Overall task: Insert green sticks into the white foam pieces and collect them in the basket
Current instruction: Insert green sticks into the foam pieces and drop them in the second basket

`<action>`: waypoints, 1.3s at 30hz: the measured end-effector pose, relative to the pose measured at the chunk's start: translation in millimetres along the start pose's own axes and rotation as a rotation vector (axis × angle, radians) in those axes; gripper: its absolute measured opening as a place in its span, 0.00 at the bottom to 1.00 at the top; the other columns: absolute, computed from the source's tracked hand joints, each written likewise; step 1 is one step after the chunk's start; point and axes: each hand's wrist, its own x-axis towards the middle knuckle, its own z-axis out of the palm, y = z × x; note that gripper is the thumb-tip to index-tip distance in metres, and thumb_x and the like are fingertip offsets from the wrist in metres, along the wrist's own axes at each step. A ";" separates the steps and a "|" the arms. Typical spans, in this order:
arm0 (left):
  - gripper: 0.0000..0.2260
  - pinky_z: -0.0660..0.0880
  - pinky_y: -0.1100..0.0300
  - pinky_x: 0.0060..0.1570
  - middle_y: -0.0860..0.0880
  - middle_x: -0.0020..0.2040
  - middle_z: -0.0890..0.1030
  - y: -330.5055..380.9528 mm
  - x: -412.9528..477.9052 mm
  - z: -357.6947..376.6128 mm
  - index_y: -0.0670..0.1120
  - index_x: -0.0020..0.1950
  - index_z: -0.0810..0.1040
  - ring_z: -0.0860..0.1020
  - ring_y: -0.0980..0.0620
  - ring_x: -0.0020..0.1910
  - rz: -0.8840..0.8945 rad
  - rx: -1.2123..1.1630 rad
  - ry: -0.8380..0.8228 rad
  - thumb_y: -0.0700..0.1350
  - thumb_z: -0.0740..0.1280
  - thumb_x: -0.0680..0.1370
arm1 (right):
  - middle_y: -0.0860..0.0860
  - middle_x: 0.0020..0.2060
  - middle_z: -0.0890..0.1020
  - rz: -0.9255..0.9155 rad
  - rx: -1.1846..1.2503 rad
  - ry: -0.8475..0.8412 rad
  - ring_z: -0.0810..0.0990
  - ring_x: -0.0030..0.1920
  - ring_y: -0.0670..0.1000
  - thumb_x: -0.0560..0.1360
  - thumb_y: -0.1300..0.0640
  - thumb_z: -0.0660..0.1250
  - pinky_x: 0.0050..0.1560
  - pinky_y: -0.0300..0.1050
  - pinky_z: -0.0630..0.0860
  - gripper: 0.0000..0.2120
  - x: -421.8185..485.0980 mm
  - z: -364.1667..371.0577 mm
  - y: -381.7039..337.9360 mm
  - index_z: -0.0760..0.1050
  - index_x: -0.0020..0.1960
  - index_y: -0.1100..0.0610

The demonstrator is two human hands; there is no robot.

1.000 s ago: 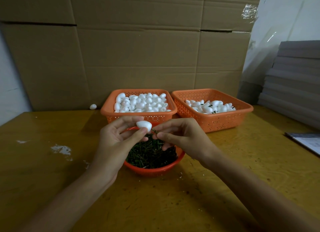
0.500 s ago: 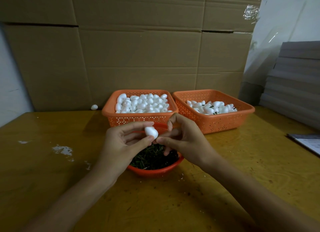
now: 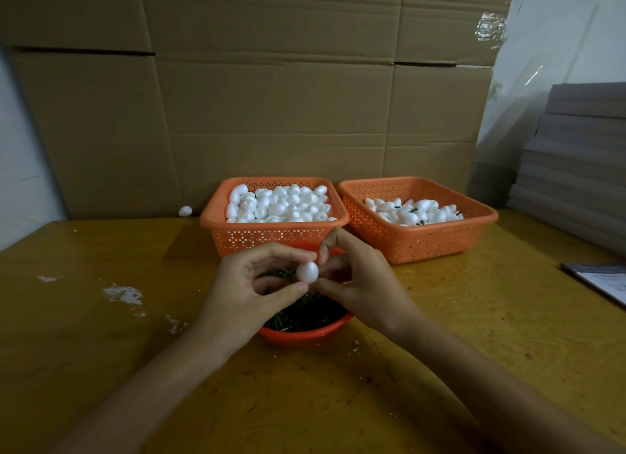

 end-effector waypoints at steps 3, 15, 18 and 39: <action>0.24 0.80 0.57 0.62 0.53 0.64 0.84 -2.2 -3.1 3.4 0.53 0.66 0.81 0.81 0.51 0.66 0.030 -0.004 0.064 0.32 0.76 0.75 | 0.50 0.47 0.87 -0.023 0.060 0.132 0.87 0.50 0.47 0.75 0.64 0.77 0.51 0.53 0.85 0.11 3.5 -9.9 -1.8 0.75 0.51 0.58; 0.23 0.77 0.56 0.51 0.58 0.52 0.82 1.0 -18.9 11.9 0.49 0.50 0.87 0.79 0.58 0.51 0.279 0.922 -0.208 0.58 0.55 0.85 | 0.56 0.63 0.84 0.367 -0.830 0.620 0.75 0.68 0.60 0.83 0.58 0.66 0.58 0.56 0.73 0.13 1.2 -109.5 85.0 0.80 0.67 0.55; 0.28 0.76 0.61 0.53 0.61 0.54 0.81 2.3 -18.6 11.7 0.52 0.54 0.86 0.79 0.61 0.51 0.188 0.930 -0.282 0.61 0.47 0.85 | 0.55 0.76 0.73 0.522 -0.847 0.340 0.61 0.80 0.58 0.88 0.49 0.54 0.73 0.65 0.64 0.20 1.2 -116.4 91.6 0.73 0.75 0.52; 0.14 0.81 0.67 0.51 0.66 0.45 0.86 -4.2 -7.3 6.8 0.61 0.46 0.87 0.84 0.66 0.48 -0.024 0.513 0.116 0.40 0.78 0.74 | 0.42 0.47 0.85 -0.022 -0.383 -0.183 0.84 0.47 0.43 0.81 0.41 0.66 0.46 0.49 0.81 0.13 -0.1 -8.1 -10.1 0.80 0.57 0.48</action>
